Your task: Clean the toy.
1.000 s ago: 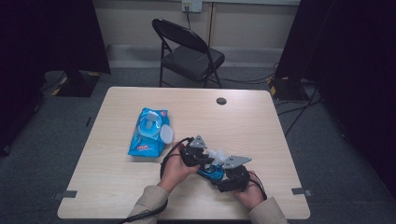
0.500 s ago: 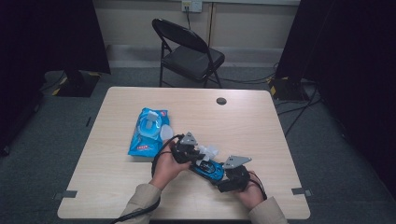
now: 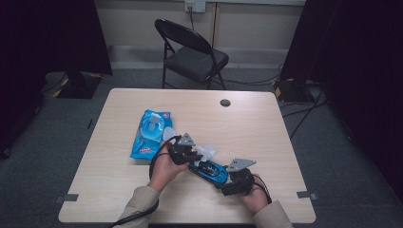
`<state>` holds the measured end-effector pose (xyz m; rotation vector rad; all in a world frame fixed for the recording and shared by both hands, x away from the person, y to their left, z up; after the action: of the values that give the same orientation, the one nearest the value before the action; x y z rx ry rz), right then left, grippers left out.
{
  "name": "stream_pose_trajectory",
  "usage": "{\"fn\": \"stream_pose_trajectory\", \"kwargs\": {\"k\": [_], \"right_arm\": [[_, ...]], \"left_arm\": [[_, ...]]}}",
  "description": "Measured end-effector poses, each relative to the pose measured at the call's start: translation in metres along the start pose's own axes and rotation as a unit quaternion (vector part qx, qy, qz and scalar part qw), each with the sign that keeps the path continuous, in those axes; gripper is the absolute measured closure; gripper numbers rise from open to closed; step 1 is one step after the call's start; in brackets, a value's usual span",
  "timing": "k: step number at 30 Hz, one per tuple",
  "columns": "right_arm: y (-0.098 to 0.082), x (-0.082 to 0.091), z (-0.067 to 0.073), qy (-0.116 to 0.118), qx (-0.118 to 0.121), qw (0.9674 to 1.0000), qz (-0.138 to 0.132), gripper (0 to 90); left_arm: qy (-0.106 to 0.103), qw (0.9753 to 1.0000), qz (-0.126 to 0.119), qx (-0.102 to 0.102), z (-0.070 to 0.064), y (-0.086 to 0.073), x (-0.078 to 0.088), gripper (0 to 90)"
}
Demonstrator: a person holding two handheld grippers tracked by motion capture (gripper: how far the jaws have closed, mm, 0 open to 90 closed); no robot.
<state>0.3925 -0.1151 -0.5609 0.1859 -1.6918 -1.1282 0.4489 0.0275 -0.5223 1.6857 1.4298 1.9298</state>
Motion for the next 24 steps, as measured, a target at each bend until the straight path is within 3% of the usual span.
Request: {"fn": "stream_pose_trajectory", "kwargs": {"k": [13, 24], "right_arm": [[0.0, 0.0, 0.0, 0.0, 0.0, 1.0, 0.0, 24.0], [0.0, 0.0, 0.0, 0.0, 0.0, 1.0, 0.0, 24.0]], "left_arm": [[0.023, 0.9997, 0.005, -0.002, 0.011, -0.004, 0.008, 82.7], [0.024, 0.9997, -0.002, 0.006, 0.015, -0.006, 0.012, 82.7]]}}
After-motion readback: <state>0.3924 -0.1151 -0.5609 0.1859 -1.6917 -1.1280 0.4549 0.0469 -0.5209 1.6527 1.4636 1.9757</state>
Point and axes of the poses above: each handheld gripper's, and its own axes: x roughly backward along the jaws, y roughly out of its top, z roughly to its left, the point moved 8 cm from there along -x, roughly forward along the jaws, and after that the axes turned 2 degrees about -y, right-handed, at the moved point
